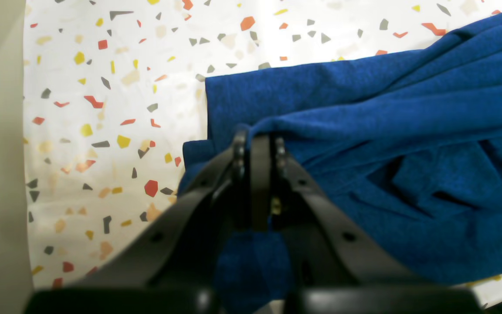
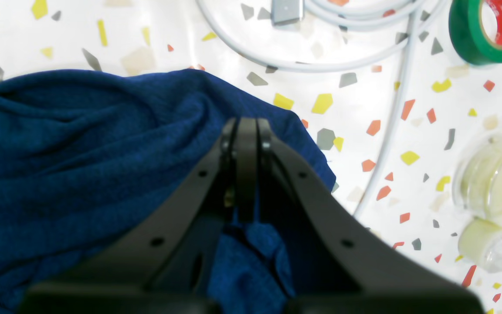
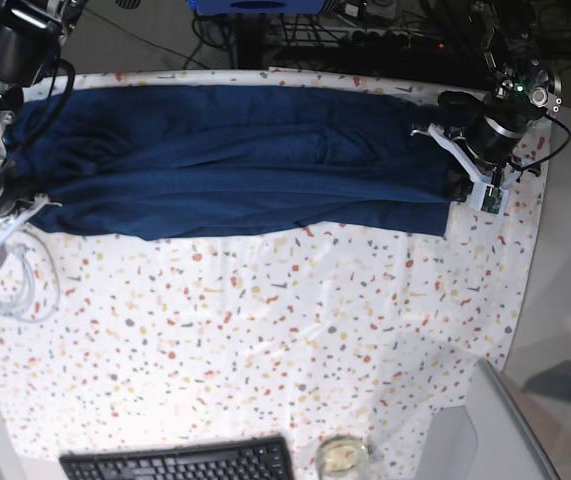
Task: Layout the t-shirt on the table in an organized manner, then fold the t-shirt properly
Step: 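Pull the strip ends apart with both grippers to straighten it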
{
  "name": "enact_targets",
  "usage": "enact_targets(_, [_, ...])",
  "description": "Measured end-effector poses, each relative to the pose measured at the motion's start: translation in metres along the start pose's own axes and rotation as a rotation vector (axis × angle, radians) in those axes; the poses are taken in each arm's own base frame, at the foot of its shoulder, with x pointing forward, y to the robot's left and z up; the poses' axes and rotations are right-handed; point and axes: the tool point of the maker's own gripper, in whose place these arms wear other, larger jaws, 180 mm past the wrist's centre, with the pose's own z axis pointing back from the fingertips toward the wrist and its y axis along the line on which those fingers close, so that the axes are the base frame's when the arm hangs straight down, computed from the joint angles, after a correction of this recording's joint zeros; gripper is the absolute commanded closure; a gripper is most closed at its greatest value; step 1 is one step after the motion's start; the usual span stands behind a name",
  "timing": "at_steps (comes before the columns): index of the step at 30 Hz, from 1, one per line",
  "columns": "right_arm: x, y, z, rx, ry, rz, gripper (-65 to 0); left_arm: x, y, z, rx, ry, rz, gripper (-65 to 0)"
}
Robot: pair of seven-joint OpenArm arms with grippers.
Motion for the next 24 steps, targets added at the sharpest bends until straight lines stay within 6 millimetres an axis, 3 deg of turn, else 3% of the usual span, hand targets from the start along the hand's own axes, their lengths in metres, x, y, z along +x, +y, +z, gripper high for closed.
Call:
enact_targets(8, [-0.001,0.0,0.0,0.0,0.002,0.001,0.0,-0.004,0.002,0.002,0.004,0.007,0.003,-0.3])
enact_targets(12, [-0.002,0.0,0.0,0.0,0.004,0.001,0.0,-0.01,0.0,0.01,0.006,0.023,-0.009,-22.2])
enact_targets(15, [-0.002,0.0,0.0,0.0,0.003,0.0,0.0,-0.001,0.001,0.021,0.016,0.001,-0.032,-33.9])
enact_targets(17, [-0.003,0.0,0.0,0.0,0.005,0.001,0.0,0.011,0.002,0.029,0.027,-0.043,-0.047,-38.5])
enact_targets(19, [-0.003,0.0,0.0,0.002,0.007,0.004,0.0,0.012,0.013,0.033,0.057,-0.055,-0.017,-40.8])
enact_targets(24, [-0.005,0.017,0.001,0.092,0.01,0.086,0.0,-0.014,0.061,0.048,0.129,-0.101,0.256,-41.0])
